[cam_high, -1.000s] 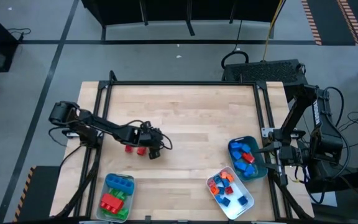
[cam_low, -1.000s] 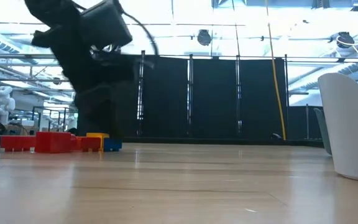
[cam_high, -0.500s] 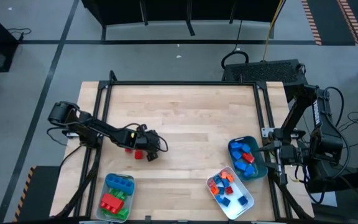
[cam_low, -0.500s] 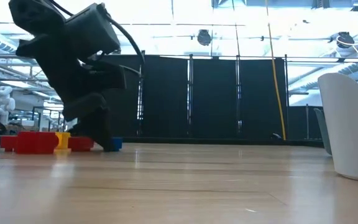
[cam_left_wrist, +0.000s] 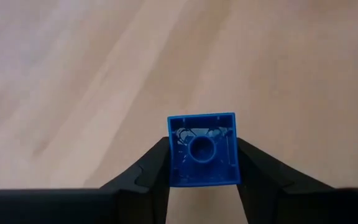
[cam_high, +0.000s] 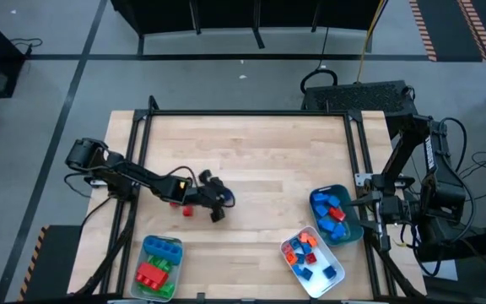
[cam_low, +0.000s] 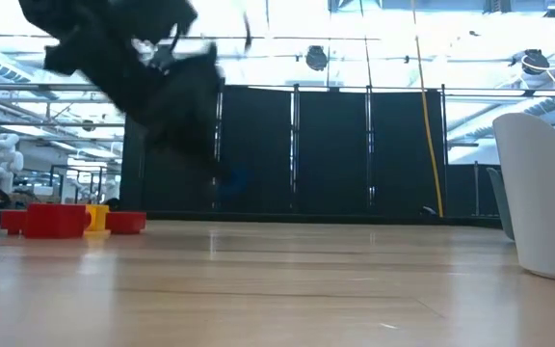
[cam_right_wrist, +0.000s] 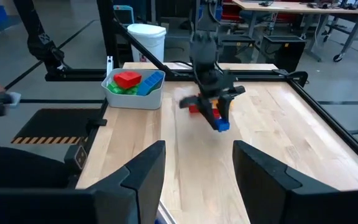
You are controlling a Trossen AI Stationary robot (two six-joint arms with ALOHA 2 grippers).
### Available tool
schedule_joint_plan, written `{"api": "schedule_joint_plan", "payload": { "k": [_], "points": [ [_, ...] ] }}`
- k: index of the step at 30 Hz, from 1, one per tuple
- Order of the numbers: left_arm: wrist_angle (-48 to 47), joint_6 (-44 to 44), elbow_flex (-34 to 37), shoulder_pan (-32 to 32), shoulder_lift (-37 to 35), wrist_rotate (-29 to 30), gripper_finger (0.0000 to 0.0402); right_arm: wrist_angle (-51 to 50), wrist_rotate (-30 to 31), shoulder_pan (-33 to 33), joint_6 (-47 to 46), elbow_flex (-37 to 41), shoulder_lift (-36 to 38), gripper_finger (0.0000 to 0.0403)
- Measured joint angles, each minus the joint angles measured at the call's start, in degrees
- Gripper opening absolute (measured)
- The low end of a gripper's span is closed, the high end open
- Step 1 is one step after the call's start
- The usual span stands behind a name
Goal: Sort blocks by size
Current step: Put the small square blue game piece into the white bin
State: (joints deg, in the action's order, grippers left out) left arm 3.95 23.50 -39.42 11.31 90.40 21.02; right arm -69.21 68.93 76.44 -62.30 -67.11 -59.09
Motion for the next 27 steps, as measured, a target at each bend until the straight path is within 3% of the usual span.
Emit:
{"api": "schedule_joint_plan", "payload": {
  "k": [7,11,15,27],
  "points": [
    [24.54,-12.35,-5.72,4.63,0.43,-3.2,0.0142,0.0,0.02,0.0,0.37,0.0,0.0,0.0171],
    [31.61,-18.55,-10.98,6.43,3.34,-3.42,0.0142,0.0,0.08,0.0,0.39,0.0,0.02,0.0171],
    [33.06,-23.38,-19.26,7.52,9.76,-5.2,0.0142,0.0,0.3,0.0,0.38,-0.01,0.0,0.0171],
    [32.63,-27.0,-45.21,9.0,33.3,-20.27,0.0142,0.47,0.26,0.0,-1.55,0.0,-0.07,0.0171]
  ]
}}
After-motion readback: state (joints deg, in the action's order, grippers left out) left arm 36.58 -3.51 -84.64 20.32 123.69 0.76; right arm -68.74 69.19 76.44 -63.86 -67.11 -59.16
